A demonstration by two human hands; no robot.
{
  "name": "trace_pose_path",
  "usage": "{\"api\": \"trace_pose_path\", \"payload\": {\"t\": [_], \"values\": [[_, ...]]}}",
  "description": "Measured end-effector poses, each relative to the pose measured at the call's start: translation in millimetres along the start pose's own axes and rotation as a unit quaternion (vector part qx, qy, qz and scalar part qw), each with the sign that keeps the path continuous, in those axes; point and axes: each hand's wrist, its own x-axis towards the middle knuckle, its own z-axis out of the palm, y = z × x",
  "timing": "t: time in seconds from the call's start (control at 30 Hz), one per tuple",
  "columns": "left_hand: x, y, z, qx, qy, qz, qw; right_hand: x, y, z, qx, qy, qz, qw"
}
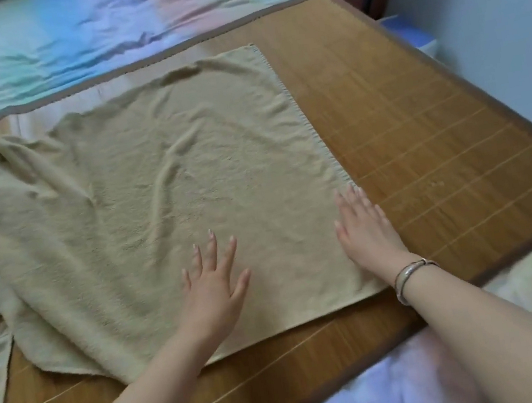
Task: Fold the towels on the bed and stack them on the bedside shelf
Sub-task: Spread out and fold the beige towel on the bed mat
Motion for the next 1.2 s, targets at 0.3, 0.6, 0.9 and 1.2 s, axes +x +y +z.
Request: {"api": "trace_pose_path", "payload": {"t": [0.3,0.6,0.9,1.2], "values": [[49,58,55,0.050,-0.014,-0.065,0.997,70,49,6,-0.079,0.007,-0.112,0.990],[49,151,93,0.005,-0.002,-0.109,0.994,77,136,-30,-0.212,-0.020,-0.105,0.971],[31,165,90,-0.057,0.009,-0.097,0.994,50,106,-49,-0.178,-0.037,-0.130,0.975],[-61,-10,0,-0.118,0.183,-0.222,0.950,-5,-96,-25,-0.114,-0.062,-0.297,0.946]]}}
